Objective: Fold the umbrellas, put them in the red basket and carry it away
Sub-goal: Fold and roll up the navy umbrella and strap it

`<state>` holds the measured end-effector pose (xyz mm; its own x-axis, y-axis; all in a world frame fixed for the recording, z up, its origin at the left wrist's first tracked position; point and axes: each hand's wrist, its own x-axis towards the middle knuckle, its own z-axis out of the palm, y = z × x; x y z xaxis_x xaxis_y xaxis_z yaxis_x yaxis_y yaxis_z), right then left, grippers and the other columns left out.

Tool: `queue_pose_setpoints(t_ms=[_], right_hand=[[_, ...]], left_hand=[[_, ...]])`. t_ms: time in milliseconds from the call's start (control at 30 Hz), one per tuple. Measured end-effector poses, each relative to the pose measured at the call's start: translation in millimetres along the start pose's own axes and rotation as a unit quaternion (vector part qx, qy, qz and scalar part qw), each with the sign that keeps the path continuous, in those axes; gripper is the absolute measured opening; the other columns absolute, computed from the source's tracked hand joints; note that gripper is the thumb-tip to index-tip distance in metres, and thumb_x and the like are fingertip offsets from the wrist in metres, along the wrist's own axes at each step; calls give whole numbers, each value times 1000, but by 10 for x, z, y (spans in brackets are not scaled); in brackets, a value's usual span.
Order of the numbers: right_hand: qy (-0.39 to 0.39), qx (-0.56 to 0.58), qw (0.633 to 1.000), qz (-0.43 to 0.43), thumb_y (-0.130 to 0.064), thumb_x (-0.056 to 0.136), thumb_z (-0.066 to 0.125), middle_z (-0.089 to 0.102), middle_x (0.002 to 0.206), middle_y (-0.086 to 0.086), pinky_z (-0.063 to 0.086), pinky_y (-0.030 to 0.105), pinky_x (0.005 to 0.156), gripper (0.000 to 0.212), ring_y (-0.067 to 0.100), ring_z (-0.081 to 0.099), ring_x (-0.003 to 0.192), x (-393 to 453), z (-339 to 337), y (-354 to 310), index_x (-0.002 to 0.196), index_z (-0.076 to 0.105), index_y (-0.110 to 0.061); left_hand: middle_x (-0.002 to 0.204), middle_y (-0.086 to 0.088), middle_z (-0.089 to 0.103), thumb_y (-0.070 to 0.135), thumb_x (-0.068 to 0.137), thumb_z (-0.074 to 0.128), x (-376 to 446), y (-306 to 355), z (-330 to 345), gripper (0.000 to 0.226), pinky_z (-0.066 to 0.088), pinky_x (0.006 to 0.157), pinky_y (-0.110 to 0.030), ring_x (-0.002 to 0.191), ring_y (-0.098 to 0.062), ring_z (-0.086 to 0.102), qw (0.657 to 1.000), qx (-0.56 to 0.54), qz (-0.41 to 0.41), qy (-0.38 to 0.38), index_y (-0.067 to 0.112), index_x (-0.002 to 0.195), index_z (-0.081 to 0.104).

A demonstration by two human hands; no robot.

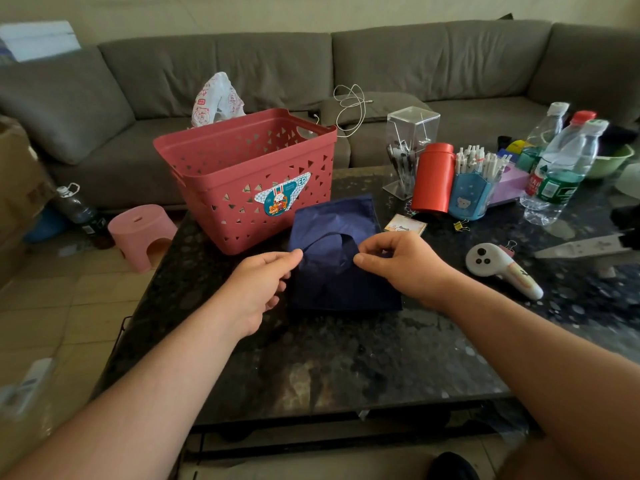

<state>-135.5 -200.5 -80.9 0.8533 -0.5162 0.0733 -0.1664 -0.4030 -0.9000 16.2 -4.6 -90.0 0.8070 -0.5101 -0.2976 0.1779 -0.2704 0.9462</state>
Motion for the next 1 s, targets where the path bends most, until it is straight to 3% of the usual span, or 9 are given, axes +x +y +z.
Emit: queue_pose_setpoints(t_ms=[200,400,600,667,733,800,867,933,1000], right_hand=[[16,-37,999,1,-23,88,83,76,91,-6,57,21,79,9,8,69,87,-10,-55,-3,91,77,-29],[-2,-41,999,4,-19,89,82,75,92,2,55,21,73,7,9,64,80,-40,-75,-26,90,76,-23],[-53,-9,999,-6,-14,88,82,66,69,-11,46,19,64,13,5,56,66,-108,-9,-14,80,75,-21],[-77,-7,997,-19,-10,86,82,67,69,-10,46,19,63,14,5,58,66,-144,11,-32,78,74,-19],[-119,-11,992,-33,-7,85,82,68,71,-9,48,21,65,18,6,60,67,-185,4,-65,77,73,-21],[-165,-38,984,-46,-6,83,82,69,74,-9,50,26,72,21,8,62,71,-224,-3,-81,76,71,-23],[-198,-55,977,-47,-6,83,82,69,74,-9,51,27,75,22,7,62,71,-266,14,-81,76,71,-24],[-227,-61,971,-34,-8,84,83,69,71,-10,49,23,70,21,5,60,68,-301,32,-68,76,72,-25],[-276,-93,957,-8,-13,85,84,69,70,-13,47,20,65,16,1,60,64,-327,20,-52,79,75,-25]], left_hand=[[83,9,64,35,96,76,-73,-4,3,9,49,77,-31,82,-12,56,998,45,38,12,27,100,79],[77,0,55,34,96,72,-126,-2,-28,16,45,71,-35,77,-18,51,999,37,-23,7,19,91,72],[65,13,63,25,97,64,-193,-17,-155,24,43,81,-35,84,-15,59,987,124,96,-38,12,79,71],[75,2,58,31,88,63,-206,-22,-187,22,42,82,-38,82,-15,56,982,117,140,-55,13,76,65],[92,3,61,38,79,67,-203,-70,-218,18,43,88,-34,91,-11,57,977,87,177,-87,23,90,65],[128,17,61,51,72,79,-197,-126,-271,59,41,103,-19,119,5,55,951,150,228,-147,35,125,59],[145,21,52,62,66,85,-208,-158,-272,90,33,109,-8,135,11,44,885,306,292,-196,41,145,48],[124,19,68,59,67,88,-262,-189,-215,71,45,101,-14,116,7,59,824,416,320,-212,37,131,65],[84,17,74,43,75,90,-391,-199,-120,30,53,78,-21,81,3,67,810,450,302,-224,32,100,78]])
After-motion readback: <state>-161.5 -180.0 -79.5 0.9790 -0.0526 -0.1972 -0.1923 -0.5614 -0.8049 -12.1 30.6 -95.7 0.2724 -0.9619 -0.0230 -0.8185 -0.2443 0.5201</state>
